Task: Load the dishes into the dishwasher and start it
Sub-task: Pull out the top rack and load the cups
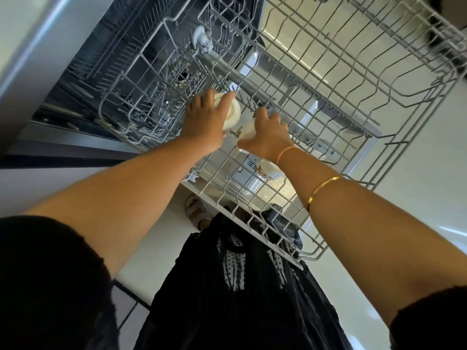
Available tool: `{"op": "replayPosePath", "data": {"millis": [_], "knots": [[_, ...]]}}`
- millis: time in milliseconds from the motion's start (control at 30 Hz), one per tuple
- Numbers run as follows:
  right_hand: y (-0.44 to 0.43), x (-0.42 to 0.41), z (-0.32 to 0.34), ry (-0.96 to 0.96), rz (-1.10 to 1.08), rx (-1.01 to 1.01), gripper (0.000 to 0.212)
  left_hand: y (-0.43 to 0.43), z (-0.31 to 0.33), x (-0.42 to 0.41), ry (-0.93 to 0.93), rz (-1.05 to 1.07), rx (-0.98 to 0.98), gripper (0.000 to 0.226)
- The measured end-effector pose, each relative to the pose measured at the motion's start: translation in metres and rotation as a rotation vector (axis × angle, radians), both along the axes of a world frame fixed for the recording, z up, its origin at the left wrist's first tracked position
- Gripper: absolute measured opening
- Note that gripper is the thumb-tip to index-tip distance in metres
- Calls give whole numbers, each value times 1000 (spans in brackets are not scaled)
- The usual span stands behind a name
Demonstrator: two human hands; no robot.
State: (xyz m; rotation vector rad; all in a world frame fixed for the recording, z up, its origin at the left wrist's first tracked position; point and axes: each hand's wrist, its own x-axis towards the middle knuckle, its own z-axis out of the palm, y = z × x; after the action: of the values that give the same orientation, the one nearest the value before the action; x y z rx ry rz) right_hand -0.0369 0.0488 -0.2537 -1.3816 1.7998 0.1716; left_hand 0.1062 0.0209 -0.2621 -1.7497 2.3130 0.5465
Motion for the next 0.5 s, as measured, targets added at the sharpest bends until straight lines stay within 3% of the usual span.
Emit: {"op": "replayPosePath", "data": {"millis": [233, 500], "knots": [[18, 19, 0, 182, 35, -289, 59, 4, 4, 9, 15, 21, -109, 84], [9, 20, -13, 204, 120, -157, 59, 7, 4, 10, 32, 0, -112, 82]]}}
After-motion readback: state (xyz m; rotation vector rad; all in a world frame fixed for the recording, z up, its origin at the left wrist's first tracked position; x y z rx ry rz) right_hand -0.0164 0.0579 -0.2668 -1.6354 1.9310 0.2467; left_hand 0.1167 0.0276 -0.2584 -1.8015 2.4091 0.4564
